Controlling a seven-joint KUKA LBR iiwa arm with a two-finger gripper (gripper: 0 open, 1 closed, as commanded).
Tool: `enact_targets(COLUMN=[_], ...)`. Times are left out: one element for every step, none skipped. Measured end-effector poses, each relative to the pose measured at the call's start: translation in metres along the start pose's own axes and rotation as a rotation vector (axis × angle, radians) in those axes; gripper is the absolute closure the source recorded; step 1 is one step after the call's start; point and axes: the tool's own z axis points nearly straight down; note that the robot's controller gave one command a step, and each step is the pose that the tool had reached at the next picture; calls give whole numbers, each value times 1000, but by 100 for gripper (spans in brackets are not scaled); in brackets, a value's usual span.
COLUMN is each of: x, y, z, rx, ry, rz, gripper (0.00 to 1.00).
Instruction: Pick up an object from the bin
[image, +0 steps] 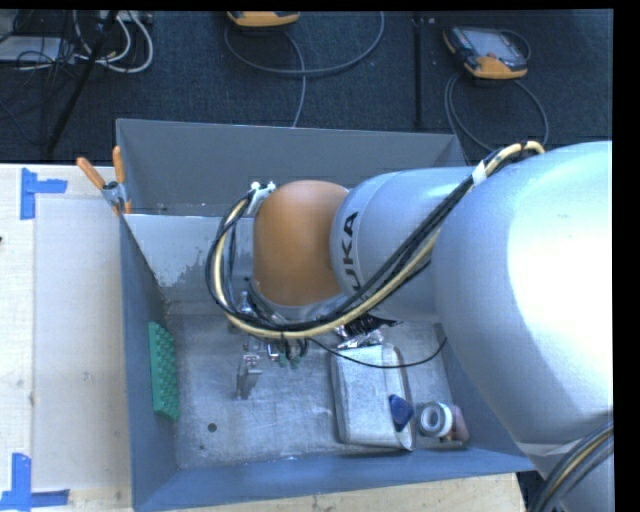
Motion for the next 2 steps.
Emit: enact_targets(x=[-15, -15], y=[-89, -156], z=[-76, 9], rx=[-1, -3], ry=[-18, -6], rz=[-93, -35], gripper=[0, 0])
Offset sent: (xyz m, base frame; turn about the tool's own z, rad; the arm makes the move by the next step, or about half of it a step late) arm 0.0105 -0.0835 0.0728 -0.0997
